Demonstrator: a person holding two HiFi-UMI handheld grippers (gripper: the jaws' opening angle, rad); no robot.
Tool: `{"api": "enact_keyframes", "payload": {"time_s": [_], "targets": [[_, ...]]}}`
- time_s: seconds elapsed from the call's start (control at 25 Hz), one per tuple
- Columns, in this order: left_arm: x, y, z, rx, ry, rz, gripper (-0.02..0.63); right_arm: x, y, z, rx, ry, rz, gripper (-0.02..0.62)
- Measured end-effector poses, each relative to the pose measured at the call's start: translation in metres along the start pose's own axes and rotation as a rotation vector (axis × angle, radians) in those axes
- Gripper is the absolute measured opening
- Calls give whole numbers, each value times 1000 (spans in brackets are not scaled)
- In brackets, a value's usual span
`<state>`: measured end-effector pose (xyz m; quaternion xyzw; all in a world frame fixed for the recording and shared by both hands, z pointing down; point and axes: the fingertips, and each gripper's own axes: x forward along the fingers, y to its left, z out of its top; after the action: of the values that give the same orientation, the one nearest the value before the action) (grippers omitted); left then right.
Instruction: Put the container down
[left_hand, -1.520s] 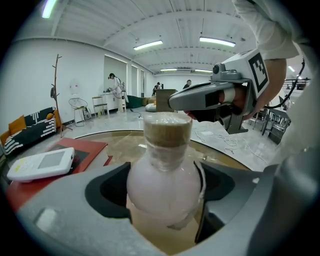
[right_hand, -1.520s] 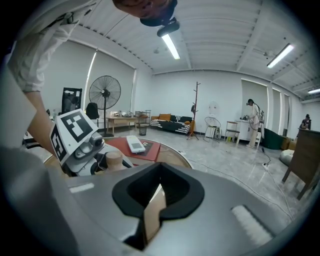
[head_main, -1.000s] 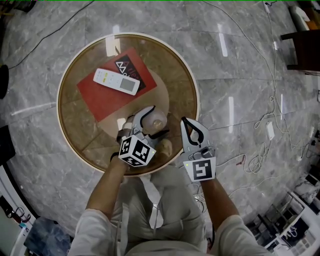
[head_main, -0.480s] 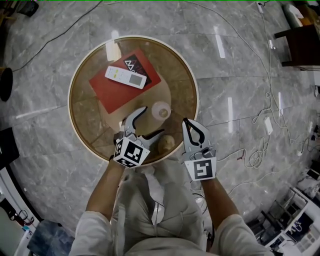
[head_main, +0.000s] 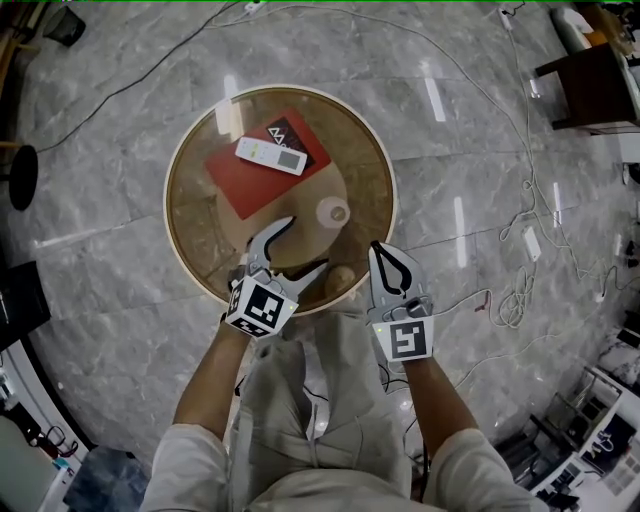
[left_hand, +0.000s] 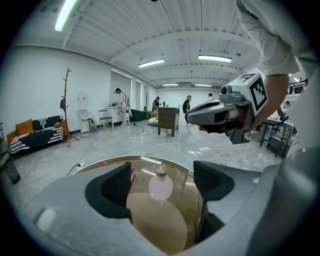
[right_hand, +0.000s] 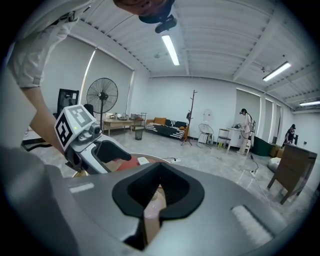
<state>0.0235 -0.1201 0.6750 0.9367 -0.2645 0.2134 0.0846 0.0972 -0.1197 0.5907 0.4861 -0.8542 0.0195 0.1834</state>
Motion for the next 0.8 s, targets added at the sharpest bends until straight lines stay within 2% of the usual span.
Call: {"api": "enact_keyframes", "payload": {"time_s": [0.28,0.44,0.64,0.8], "targets": [[-43,0,42,13,-41,-12,352,-21,13,35,-3,7,-27,6],[-64,-4,74,26,-73,-15,241,-40,14,51,-1,25,-37,6],[-94,-4,110,36,-109,-14,166,-66,16,76,-7,31,-47,6],[-119,2,138,20,-158,2,72,-86,18,90,1,35,-54,6]]}}
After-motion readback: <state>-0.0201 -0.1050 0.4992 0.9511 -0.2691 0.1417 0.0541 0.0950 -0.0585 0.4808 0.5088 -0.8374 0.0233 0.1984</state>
